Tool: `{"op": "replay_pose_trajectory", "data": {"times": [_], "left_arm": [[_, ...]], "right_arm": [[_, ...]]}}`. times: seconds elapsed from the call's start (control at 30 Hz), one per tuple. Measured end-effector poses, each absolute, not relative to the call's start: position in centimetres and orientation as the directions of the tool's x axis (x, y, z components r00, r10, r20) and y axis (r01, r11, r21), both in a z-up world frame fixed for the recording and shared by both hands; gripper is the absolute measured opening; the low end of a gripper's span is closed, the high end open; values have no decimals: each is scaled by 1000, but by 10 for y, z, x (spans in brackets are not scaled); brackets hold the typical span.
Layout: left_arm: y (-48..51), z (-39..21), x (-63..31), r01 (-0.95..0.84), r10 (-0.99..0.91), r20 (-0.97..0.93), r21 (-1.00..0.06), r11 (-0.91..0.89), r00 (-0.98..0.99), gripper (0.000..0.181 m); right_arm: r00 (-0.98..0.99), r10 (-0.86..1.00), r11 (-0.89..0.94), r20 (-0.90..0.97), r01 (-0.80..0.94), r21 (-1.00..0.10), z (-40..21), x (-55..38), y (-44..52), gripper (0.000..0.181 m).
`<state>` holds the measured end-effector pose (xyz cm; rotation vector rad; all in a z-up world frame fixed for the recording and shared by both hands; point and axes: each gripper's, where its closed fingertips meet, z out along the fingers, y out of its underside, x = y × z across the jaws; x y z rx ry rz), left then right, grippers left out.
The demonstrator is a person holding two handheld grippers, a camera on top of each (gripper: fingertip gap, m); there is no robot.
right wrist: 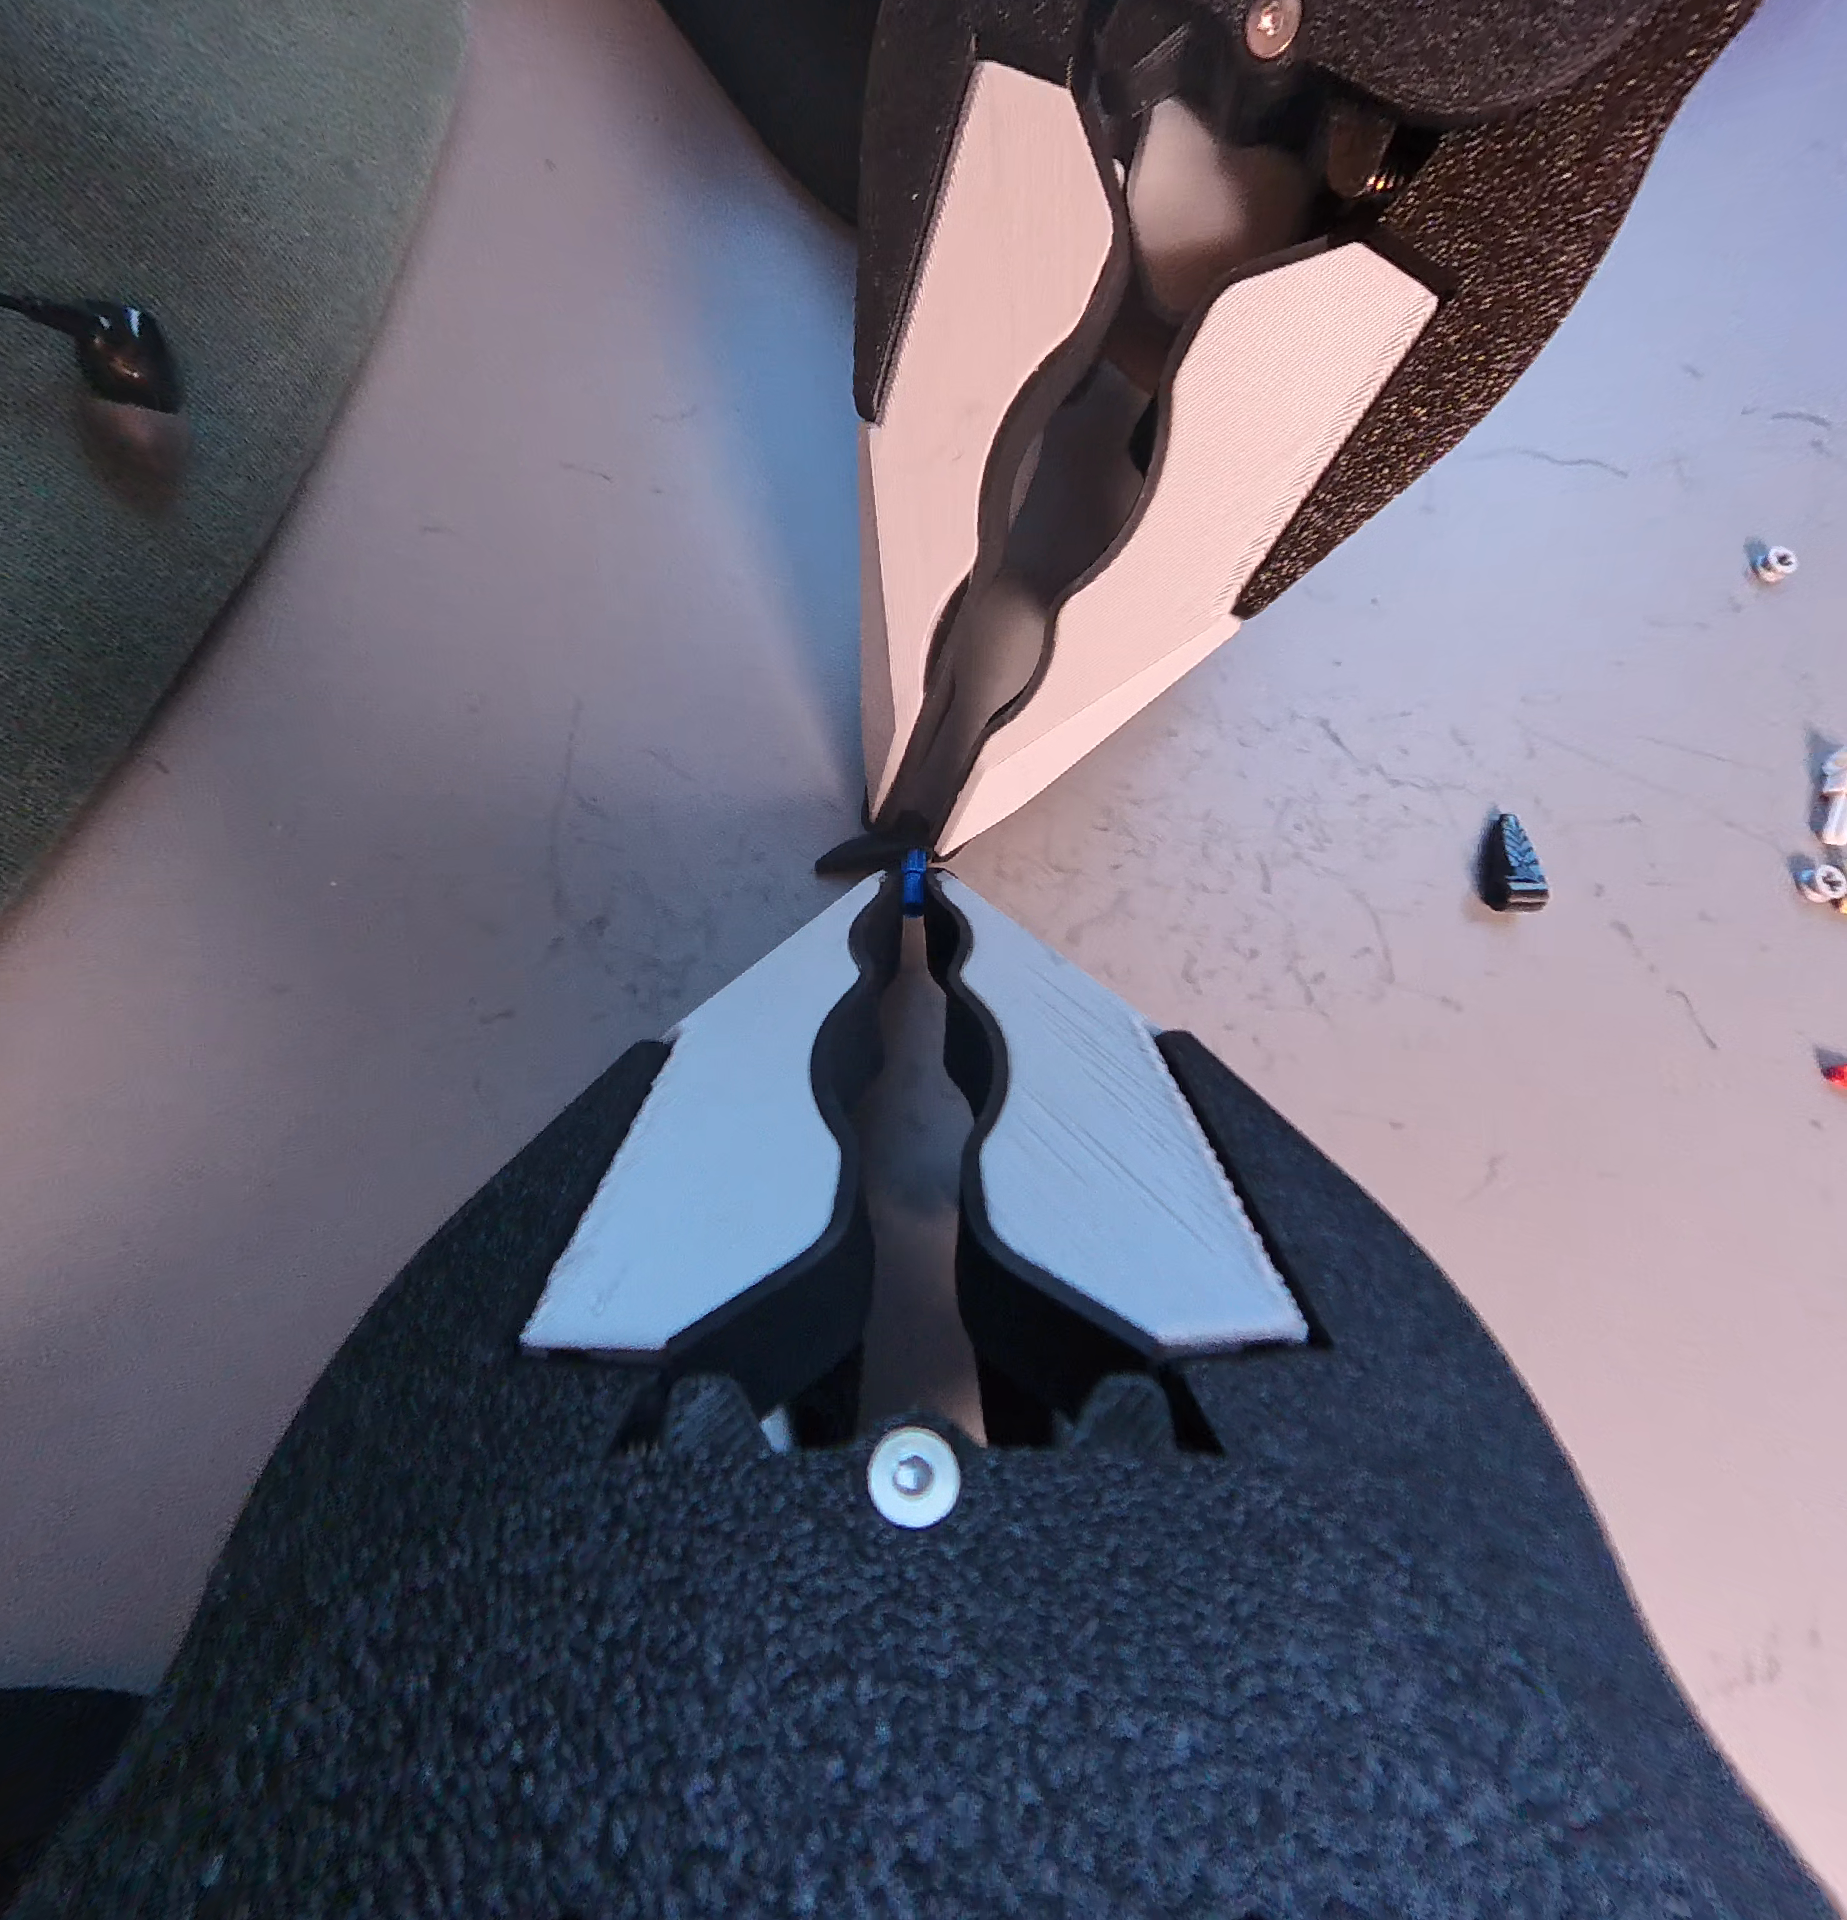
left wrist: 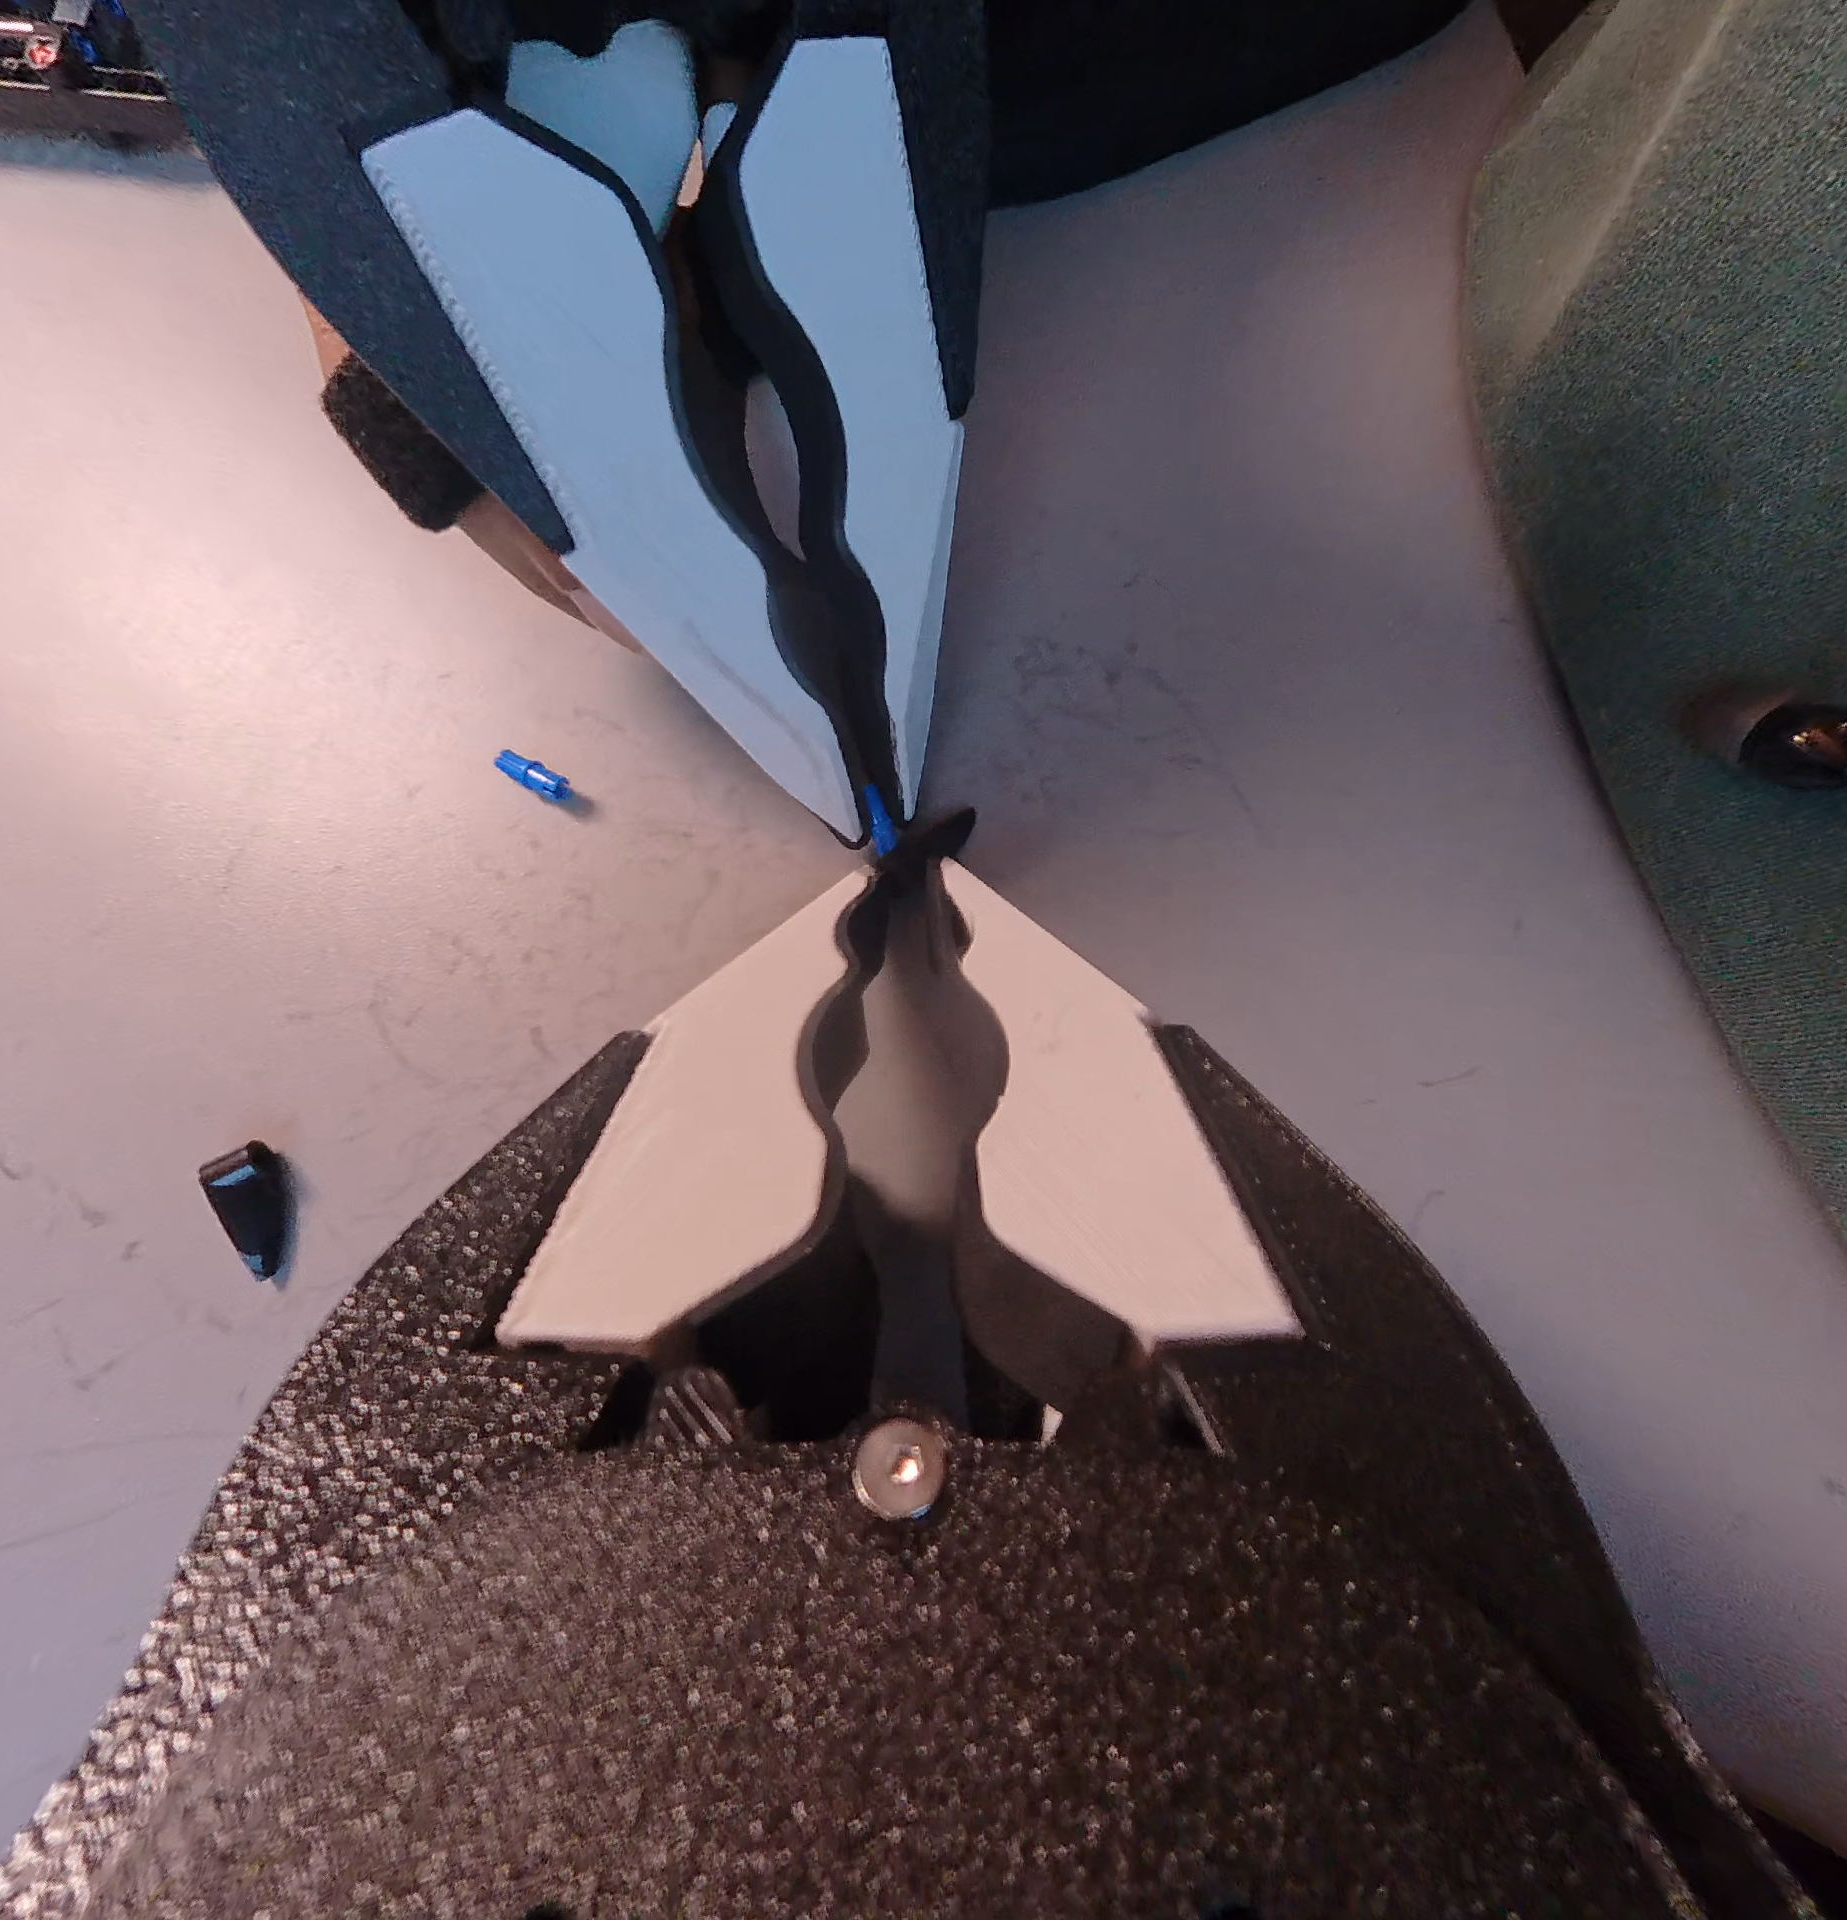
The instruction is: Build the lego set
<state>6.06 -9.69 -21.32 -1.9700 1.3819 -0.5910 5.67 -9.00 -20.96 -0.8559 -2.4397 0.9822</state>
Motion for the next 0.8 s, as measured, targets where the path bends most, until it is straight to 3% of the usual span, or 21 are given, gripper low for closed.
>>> {"op": "replay_pose_trajectory", "data": {"times": [0.03, 0.47, 0.8], "left_arm": [[-97, -213, 61, -647, -941, -8, -727, -228, 339, 6], [-99, -214, 62, -673, -956, -66, -723, -152, 287, 6], [-100, -213, 63, -676, -955, -83, -724, -139, 285, 6]], "right_arm": [[-753, 648, 578, 113, 390, -717, -210, 57, -90, 2], [-857, 516, 600, 5, 358, -716, -213, 57, -96, 2], [-798, 603, 555, -1, 421, -717, -210, 63, -91, 16]]}}
